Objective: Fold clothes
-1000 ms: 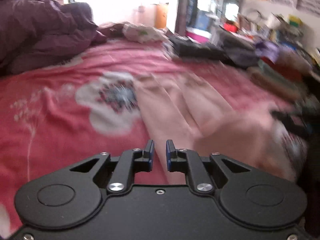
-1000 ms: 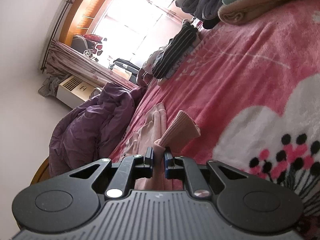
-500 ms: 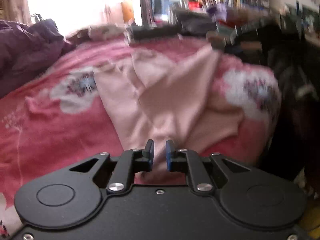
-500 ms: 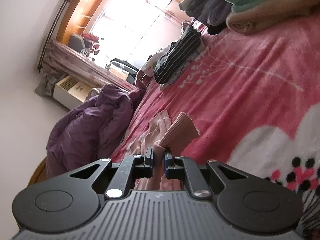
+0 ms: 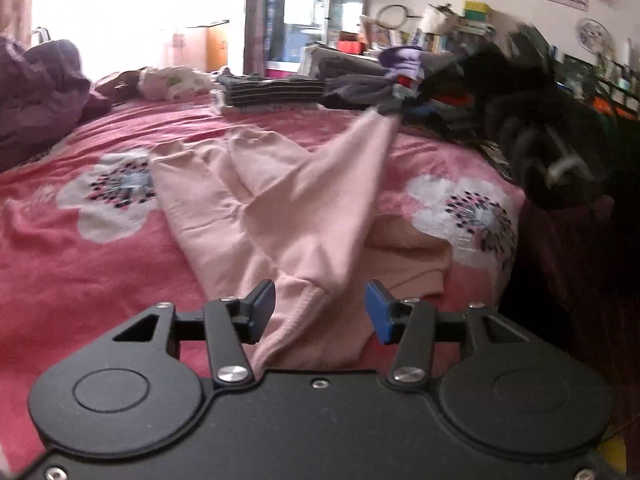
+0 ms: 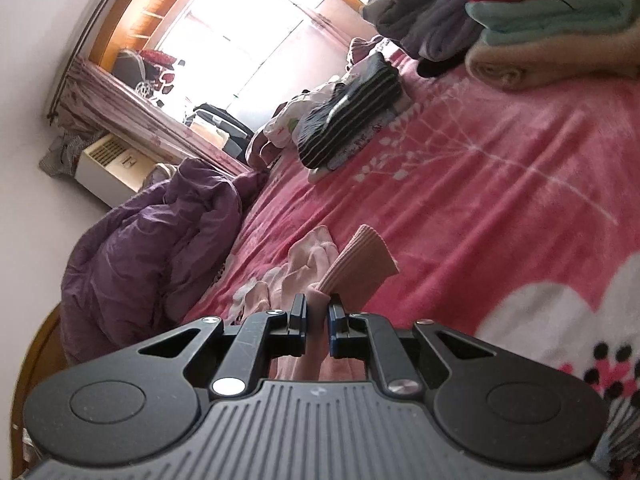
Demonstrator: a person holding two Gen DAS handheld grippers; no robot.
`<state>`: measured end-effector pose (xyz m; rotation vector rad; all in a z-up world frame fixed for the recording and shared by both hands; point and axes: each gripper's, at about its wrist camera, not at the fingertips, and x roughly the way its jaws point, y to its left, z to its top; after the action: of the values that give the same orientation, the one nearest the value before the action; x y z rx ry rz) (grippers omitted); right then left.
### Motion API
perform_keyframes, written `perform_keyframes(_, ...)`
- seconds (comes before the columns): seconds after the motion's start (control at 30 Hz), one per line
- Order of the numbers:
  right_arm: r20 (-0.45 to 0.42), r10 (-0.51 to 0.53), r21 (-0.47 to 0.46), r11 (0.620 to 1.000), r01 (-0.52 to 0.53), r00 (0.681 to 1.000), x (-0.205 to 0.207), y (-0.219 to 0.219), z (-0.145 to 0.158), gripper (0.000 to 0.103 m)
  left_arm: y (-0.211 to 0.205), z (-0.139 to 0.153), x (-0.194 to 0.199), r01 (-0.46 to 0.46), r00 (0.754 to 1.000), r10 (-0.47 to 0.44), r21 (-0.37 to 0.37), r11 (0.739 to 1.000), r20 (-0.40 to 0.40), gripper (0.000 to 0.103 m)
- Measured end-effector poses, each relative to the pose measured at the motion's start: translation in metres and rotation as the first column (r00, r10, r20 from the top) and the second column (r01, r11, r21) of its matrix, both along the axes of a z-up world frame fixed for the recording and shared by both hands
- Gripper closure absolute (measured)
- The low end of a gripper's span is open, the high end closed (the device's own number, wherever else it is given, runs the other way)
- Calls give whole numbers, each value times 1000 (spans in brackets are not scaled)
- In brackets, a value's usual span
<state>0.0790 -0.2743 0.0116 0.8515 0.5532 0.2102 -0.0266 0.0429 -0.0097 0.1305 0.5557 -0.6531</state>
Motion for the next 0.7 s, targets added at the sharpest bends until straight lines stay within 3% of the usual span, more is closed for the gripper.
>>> perform_keyframes(0.2,-4,16,-56,998,-16,1000,16,11,16,91,-18,-17,-1,88,996,-86,135,987,-24,54)
perform_keyframes(0.7,3,99,-198,975,-96,995,77,79,67,91,15,-11,15,63,989,-69,-49,997,-127,52)
